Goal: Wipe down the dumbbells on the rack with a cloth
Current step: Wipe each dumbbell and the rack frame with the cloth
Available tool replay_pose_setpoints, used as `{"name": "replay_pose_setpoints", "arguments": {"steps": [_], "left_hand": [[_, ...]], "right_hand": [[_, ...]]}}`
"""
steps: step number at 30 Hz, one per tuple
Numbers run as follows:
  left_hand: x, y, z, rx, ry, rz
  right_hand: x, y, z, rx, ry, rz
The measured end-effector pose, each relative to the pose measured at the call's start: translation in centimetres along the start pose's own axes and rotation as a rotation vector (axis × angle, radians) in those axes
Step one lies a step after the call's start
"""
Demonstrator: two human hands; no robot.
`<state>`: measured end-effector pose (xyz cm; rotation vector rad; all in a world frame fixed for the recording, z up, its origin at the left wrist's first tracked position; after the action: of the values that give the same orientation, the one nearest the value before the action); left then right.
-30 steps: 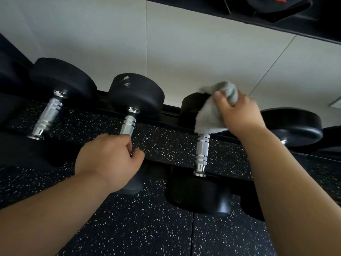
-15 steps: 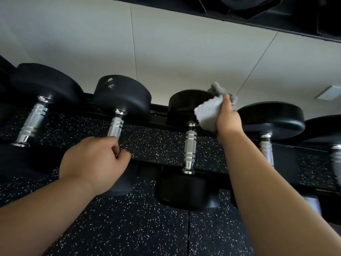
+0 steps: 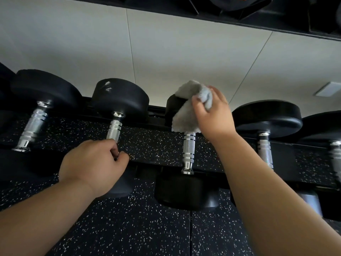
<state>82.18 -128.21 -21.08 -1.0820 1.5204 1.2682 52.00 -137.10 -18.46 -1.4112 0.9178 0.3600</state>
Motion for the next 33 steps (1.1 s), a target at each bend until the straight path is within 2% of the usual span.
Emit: {"name": "replay_pose_setpoints", "arguments": {"steps": [2,4,7,11,14,16,19,23,25,28,31,33], "left_hand": [[-0.1,0.2,0.0,0.001,-0.012,-0.004],[-0.2,0.3,0.0,-0.001,-0.02,-0.009],[-0.4,0.4,0.0,0.001,-0.024,-0.006],[-0.4,0.2,0.1,0.012,-0.032,0.0],[-0.3,0.1,0.1,0.004,-0.055,-0.016],[-0.4,0.0,0.1,-0.008,-0.063,-0.017],[-0.3,-0.2,-0.1,-0.027,-0.082,-0.009],[-0.8,0.1,0.1,-0.031,-0.069,-0.002],[-0.7,-0.1,0.1,-0.039,-0.07,0.011],[-0.8,0.0,0.3,-0.041,-0.053,0.033],[-1.0,0.1,0.3,-0.026,-0.054,0.061],[-1.3,0.2,0.3,-0.013,-0.05,0.057]], "right_hand": [[-0.2,0.9,-0.2,0.229,-0.044,-0.275],[-0.1,0.2,-0.2,0.276,-0.006,-0.278],[0.2,-3.2,0.0,-0.026,0.108,0.037],[3.5,-7.4,1.0,-0.255,-0.042,0.586],[4.0,-7.3,1.2,-0.413,-0.061,0.723],[2.9,-5.7,1.0,-0.426,-0.021,0.642],[0.7,-3.6,1.0,-0.314,0.054,0.427],[-0.1,-0.2,2.1,0.069,-0.016,0.119],[-0.1,0.1,3.7,0.2,-0.046,-0.036],[0.0,-2.2,7.8,0.162,-0.121,-0.067],[0.7,-5.6,12.8,0.047,-0.214,-0.238],[2.1,-7.0,15.7,0.148,-0.323,-0.352]]}}
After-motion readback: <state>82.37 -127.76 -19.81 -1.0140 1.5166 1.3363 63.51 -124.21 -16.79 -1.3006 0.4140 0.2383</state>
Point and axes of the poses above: each hand's wrist, its own z-axis away from the middle knuckle, its own x-axis out of the palm, y = z × x, the point moved 4 cm from there along -z, towards the middle knuckle, and after that the axes turned 12 degrees about x, right-handed, at the moved point
